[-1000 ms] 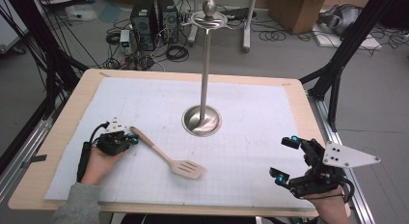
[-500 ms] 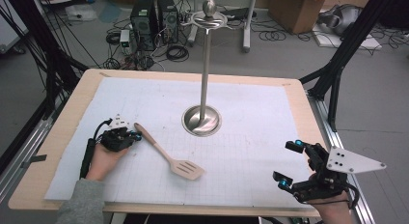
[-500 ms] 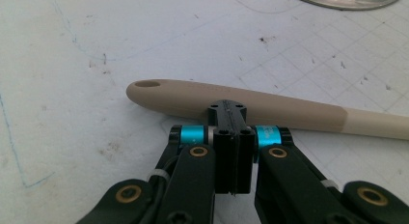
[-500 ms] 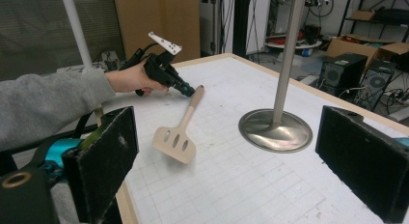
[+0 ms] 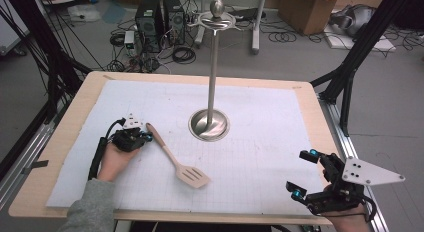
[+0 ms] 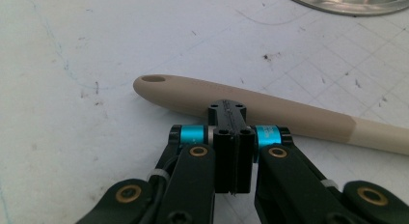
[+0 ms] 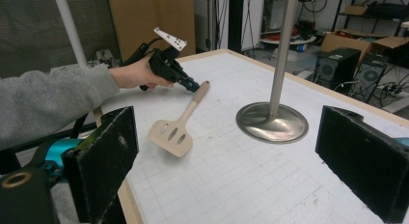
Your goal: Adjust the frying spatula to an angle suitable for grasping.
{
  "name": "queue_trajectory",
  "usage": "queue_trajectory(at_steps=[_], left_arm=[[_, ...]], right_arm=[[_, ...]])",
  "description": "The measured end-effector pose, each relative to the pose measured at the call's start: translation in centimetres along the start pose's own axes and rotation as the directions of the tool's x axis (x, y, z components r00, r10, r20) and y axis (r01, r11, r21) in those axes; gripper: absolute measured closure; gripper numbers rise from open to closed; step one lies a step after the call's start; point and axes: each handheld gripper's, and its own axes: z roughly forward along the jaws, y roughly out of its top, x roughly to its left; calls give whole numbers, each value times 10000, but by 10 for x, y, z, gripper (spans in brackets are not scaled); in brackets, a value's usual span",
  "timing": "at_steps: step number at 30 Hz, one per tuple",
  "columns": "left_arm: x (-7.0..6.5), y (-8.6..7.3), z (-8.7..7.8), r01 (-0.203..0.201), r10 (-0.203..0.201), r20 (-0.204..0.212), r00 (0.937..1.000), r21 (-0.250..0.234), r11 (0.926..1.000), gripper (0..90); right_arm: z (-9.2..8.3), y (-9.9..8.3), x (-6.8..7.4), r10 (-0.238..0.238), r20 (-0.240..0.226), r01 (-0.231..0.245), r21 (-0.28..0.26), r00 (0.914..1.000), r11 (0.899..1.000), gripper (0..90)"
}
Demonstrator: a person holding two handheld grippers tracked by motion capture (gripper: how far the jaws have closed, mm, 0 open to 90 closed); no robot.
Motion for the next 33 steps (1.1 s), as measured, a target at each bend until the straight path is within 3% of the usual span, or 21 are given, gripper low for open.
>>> queue_trajectory(at_steps=[10,12,18,21,26,33], left_arm=[[-3,5,7,-49,48,-229,9997,-40,10000,897],[-5,6,5,2,-7,-235,9997,-225,9997,898],[-19,18,1,72,-8,632,9980,-1005,9949,897],[-30,21,6,-300,357,844,9958,-680,9972,897],[-49,26,12,-676,740,1185,9902,-572,9961,897],[-64,27,18,-909,944,1578,9829,-293,9954,897]], right_arm=[[-8,-3,4,101,177,-103,89,9998,9999,69],[-9,-4,5,106,250,-108,115,9996,9999,69],[-12,-4,6,204,395,-207,58,9990,9998,69],[-13,-5,5,136,382,-138,48,9992,9999,69],[-11,-5,6,198,305,-203,156,9993,9997,69],[-10,-6,5,169,316,-177,237,9994,9996,69]])
